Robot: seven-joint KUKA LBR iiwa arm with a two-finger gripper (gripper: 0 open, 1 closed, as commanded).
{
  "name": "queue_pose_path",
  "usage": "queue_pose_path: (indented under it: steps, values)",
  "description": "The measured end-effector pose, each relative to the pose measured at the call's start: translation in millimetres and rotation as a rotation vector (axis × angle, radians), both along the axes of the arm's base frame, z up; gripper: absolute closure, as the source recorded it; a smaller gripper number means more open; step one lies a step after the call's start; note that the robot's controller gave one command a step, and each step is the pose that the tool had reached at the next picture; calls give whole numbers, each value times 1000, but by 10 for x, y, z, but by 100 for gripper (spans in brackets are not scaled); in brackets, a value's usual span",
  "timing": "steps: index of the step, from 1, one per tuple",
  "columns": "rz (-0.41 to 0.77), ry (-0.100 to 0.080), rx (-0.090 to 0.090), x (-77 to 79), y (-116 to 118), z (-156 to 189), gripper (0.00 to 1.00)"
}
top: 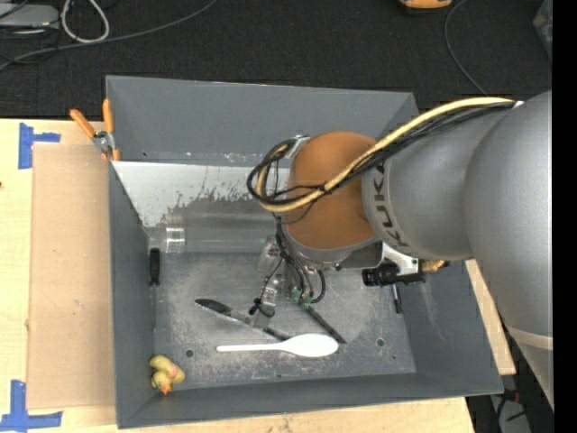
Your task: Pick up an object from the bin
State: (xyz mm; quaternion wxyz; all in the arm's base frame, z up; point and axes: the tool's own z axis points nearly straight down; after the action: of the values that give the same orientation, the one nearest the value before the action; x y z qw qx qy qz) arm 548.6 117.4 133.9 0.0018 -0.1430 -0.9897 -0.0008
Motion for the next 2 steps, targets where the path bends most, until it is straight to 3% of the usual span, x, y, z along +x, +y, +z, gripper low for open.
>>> queue_pose_path:
  steps: [1, 2]
  values:
    - [-92, 3, -1, -15, 259, -38, 0]
    - [-285, -2, -1, 44, 104, -577, 0]
